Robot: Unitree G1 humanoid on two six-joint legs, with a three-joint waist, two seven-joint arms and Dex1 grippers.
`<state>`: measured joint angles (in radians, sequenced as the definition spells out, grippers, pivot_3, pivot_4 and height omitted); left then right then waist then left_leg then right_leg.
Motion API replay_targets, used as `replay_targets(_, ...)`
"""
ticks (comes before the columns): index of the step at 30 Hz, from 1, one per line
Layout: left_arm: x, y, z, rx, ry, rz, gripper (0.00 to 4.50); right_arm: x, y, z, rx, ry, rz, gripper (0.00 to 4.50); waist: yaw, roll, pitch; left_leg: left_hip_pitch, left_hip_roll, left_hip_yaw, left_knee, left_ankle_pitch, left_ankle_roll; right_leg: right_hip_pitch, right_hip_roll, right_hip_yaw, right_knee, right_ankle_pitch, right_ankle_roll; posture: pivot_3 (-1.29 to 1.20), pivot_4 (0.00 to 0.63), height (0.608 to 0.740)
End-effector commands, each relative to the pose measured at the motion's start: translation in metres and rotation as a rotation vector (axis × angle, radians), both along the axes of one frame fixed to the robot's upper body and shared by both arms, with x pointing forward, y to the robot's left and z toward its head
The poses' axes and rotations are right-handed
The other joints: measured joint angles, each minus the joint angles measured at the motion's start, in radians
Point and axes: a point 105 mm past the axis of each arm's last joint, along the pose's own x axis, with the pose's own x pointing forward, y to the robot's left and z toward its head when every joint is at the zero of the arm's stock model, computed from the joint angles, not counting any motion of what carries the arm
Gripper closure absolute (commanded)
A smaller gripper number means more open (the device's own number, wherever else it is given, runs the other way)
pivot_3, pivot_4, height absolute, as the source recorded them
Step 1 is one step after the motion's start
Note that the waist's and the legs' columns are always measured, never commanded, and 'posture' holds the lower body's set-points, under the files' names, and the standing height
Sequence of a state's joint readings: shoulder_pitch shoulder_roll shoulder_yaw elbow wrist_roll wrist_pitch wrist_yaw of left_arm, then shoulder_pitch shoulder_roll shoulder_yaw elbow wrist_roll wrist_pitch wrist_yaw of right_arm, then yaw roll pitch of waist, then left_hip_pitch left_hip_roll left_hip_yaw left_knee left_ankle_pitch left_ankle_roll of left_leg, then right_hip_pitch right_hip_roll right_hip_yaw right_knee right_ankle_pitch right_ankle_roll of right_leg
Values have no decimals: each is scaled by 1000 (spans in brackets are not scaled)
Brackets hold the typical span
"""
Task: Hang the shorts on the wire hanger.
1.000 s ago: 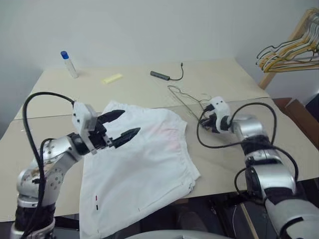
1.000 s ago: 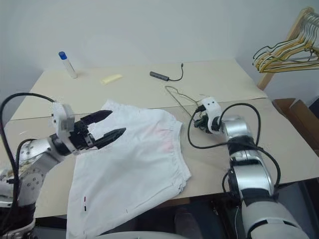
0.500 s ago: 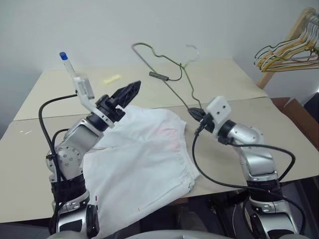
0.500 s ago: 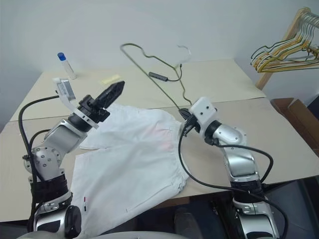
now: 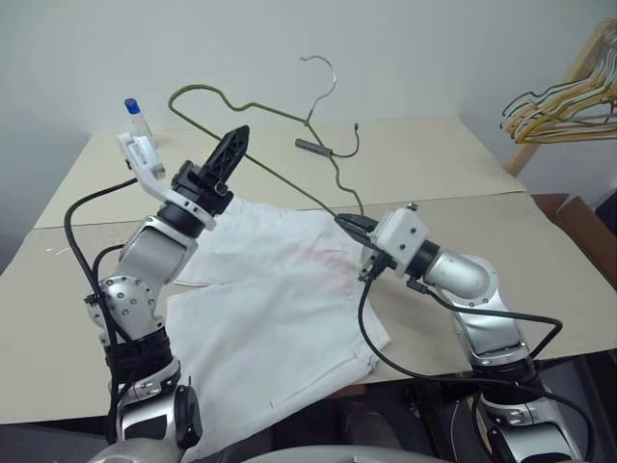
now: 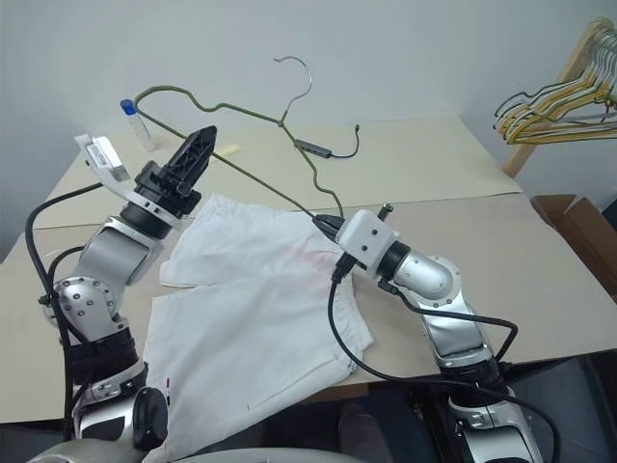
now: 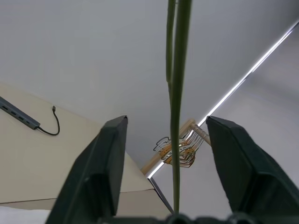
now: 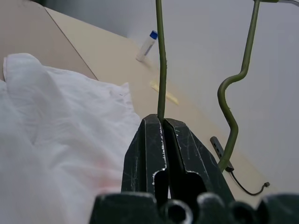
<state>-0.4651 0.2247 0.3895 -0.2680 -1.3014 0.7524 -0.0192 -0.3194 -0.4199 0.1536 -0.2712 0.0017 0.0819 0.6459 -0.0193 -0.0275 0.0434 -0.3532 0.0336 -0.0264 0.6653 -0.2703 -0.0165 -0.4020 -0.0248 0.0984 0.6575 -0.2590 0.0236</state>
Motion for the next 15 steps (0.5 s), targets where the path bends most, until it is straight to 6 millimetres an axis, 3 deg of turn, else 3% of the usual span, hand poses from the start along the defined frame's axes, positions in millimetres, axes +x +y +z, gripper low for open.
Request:
replay_targets(1,-1,0,9,-30,-34,3,2823,0,2,12,8,-70,-3,4500,3,0,0,0,0,0,0,0,0,0,0,0,0,0,0,29,0,740)
replay_targets(6,0,1,8,-62,-32,-3,4488,1,2,12,-9,-102,-16,4500,5,0,0,0,0,0,0,0,0,0,0,0,-1,0,0,27,0,740)
replay_targets(10,-3,-2,10,-49,-56,-29,4488,2,5,11,-58,-171,-31,4500,3,0,0,0,0,0,0,0,0,0,0,0,-1,0,0,27,0,740)
replay_targets(15,-17,-6,22,-63,-156,-72,4500,3,10,9,-94,-232,-30,2983,4,0,0,0,0,0,0,0,-1,0,0,0,-1,0,0,30,0,740)
